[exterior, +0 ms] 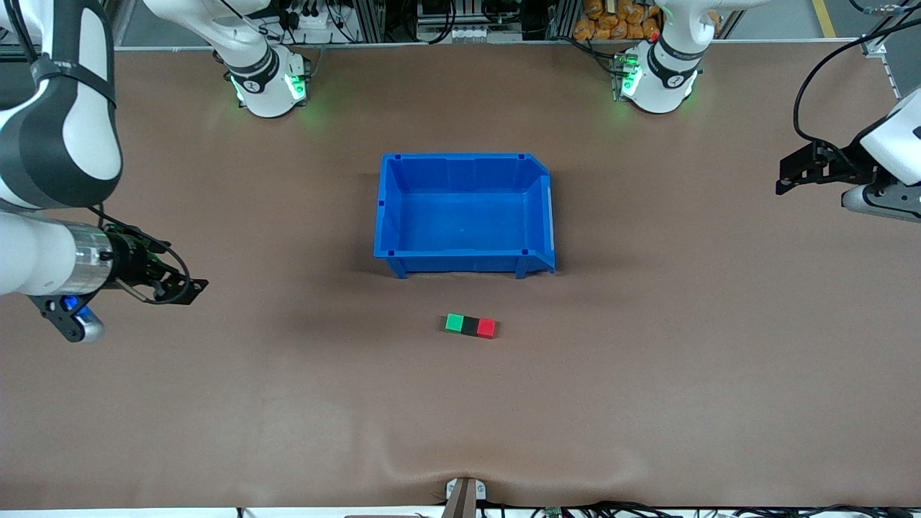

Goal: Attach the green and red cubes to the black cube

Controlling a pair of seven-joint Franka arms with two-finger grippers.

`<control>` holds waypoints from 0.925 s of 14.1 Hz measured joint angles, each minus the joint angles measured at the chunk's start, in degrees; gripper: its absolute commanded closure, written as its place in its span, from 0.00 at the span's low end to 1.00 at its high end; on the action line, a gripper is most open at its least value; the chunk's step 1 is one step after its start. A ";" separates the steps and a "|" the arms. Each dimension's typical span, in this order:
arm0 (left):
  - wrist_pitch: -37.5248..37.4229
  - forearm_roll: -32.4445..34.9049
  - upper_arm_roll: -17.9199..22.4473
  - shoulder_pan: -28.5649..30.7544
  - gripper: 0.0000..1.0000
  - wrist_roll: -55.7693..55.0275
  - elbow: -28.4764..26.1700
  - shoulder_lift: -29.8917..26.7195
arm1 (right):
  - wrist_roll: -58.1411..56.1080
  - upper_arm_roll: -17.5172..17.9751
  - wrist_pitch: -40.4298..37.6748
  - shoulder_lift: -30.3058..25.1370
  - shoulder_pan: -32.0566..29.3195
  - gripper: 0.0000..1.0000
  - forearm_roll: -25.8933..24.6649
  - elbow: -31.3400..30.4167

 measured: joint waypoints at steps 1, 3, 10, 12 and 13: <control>0.00 0.00 0.00 0.00 0.00 0.00 0.00 0.00 | -2.09 0.00 -0.78 -0.66 -0.52 0.00 -0.12 0.00; 0.00 0.00 0.00 0.00 0.00 0.00 0.00 0.00 | -6.31 0.00 -1.72 -2.31 -1.73 0.00 -0.33 -0.07; 0.00 0.00 0.04 0.05 0.00 0.00 0.02 0.00 | -23.78 0.00 -4.21 -10.32 -5.60 0.00 -1.81 -2.67; 0.00 0.00 0.04 0.06 0.00 0.00 0.02 0.00 | -28.61 0.00 -5.75 -12.69 -6.49 0.00 -2.65 -3.55; 0.00 0.00 0.04 0.07 0.00 0.00 0.02 0.00 | -30.81 0.00 -6.26 -13.80 -6.75 0.00 -3.37 -4.03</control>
